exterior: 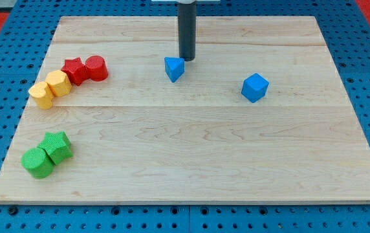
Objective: Place the blue cube at the center of the board
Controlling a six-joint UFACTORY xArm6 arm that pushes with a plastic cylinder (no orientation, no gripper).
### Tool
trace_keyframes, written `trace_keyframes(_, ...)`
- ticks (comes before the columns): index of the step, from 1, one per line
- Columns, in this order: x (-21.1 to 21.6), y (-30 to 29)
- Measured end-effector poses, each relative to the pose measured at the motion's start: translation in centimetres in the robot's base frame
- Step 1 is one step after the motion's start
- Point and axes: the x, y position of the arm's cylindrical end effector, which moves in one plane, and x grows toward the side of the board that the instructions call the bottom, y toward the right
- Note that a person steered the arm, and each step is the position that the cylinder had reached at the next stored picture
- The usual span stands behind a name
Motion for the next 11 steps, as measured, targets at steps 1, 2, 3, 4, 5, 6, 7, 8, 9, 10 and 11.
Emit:
trace_keyframes(1,0.5,10.6)
trace_keyframes(2,5.2,16.9)
trace_keyframes(3,10.1,15.8)
trace_keyframes(4,11.6,11.4)
trace_keyframes(5,11.2,8.4)
trace_keyframes(6,11.2,7.0)
trace_keyframes(7,11.2,6.3)
trace_keyframes(8,10.5,8.2)
trace_keyframes(9,10.5,2.7)
trace_keyframes(10,10.6,3.2)
trace_keyframes(11,16.3,6.7)
